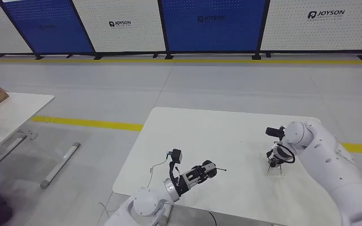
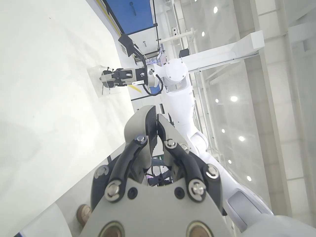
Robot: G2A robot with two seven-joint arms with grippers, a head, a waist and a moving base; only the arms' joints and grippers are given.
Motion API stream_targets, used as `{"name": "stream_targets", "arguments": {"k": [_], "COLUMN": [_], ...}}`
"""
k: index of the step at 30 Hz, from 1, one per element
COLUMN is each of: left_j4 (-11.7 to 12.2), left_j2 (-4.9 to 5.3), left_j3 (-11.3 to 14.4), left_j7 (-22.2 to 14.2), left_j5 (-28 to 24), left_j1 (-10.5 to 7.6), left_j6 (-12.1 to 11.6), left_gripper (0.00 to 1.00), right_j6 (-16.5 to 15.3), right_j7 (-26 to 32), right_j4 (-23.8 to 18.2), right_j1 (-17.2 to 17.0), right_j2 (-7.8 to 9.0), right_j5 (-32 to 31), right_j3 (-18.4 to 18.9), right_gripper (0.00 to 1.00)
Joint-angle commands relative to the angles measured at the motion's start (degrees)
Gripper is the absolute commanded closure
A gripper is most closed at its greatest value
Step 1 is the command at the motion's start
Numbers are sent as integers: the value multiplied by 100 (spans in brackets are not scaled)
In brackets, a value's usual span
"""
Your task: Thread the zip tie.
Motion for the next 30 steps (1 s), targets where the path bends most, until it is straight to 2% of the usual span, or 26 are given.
{"name": "stream_targets", "arguments": {"k": [1, 6, 9, 13, 16, 20, 21, 24, 27, 30], "left_j4": [0, 0, 0, 0, 0, 0, 0, 0, 0, 0], "left_j2": [0, 0, 0, 0, 0, 0, 0, 0, 0, 0], "left_j3": [0, 0, 0, 0, 0, 0, 0, 0, 0, 0], "left_j7": [0, 0, 0, 0, 0, 0, 0, 0, 0, 0], "left_j5": [0, 0, 0, 0, 0, 0, 0, 0, 0, 0], "left_j1": [0, 0, 0, 0, 0, 0, 0, 0, 0, 0], "left_j6": [0, 0, 0, 0, 0, 0, 0, 0, 0, 0], "left_gripper": [100, 100, 100, 100, 100, 100, 100, 100, 100, 100], "right_j6": [21, -70, -155, -114, 66, 309, 364, 457, 339, 339], "right_j7": [-40, -140, -223, -335, -391, -545, -671, -1241, -1593, -1593], "right_j4": [-7, -160, -413, -1063, -1827, -3161, -3602, -4550, -4990, -4990], "right_j1": [-7, -84, -220, -565, -1020, -1915, -2242, -3062, -3581, -3581], "right_j2": [-18, 23, 132, 375, 631, 993, 1089, 1266, 1348, 1348], "right_j5": [-36, -71, -81, -213, -371, -545, -559, -612, -546, -546], "right_j3": [-16, 77, 256, 631, 1078, 1900, 2185, 2836, 3223, 3223], "right_gripper": [100, 100, 100, 100, 100, 100, 100, 100, 100, 100]}}
